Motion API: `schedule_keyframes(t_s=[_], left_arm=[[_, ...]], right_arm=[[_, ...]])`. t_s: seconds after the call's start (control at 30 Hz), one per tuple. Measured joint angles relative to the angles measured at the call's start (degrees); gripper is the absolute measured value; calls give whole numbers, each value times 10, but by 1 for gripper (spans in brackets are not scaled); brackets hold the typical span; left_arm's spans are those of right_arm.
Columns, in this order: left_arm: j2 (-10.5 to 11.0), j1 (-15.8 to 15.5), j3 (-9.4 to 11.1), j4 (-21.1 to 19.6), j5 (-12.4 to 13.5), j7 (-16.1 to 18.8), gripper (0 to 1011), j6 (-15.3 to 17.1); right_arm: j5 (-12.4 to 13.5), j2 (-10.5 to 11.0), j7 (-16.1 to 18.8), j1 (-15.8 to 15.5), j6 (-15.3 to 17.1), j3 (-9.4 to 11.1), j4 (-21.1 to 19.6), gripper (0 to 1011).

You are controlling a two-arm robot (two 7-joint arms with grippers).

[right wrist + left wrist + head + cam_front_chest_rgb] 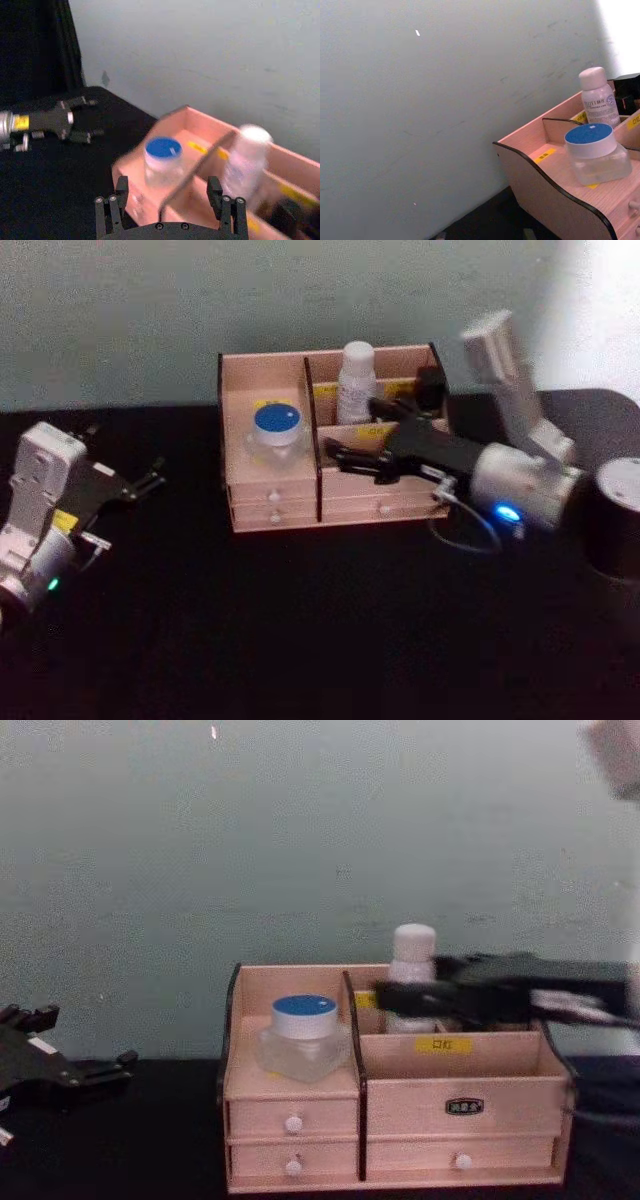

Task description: Pick up the facial cleanser and watermelon frost from the table and place them into the tiered storage box.

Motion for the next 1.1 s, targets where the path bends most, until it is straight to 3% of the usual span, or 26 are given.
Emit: schedule_keyframes(t_s=[0.13, 0.23, 0.33, 0.37, 0.43, 0.53, 0.73, 0.9, 1.1], left_arm=[[0, 0, 0, 0, 0, 0, 1001, 0], [0, 0, 0, 0, 0, 0, 1001, 0], [0, 0, 0, 0, 0, 0, 1001, 0], [0, 0, 0, 0, 0, 0, 1001, 0], [0, 0, 0, 0, 0, 0, 1001, 0], [0, 0, 0, 0, 0, 0, 1001, 0], [0, 0, 0, 0, 0, 0, 1001, 0], [0, 0, 0, 0, 0, 0, 1001, 0], [0, 0, 0, 0, 0, 0, 1001, 0]], right_arm=[[9, 52, -12, -63, -21, 30, -45, 1003], [17, 75, -28, -103, -31, 56, -64, 1003], [18, 85, -61, -143, -44, 85, -77, 1003], [18, 85, -61, -143, -44, 85, -77, 1003], [4, 81, -104, -169, -56, 105, -83, 1003], [-43, 55, -199, -199, -83, 130, -82, 1003], [-103, -1, -320, -215, -118, 152, -46, 1002], [-130, -30, -357, -211, -142, 157, -12, 1002], [-138, -47, -356, -199, -134, 157, 17, 1003]])
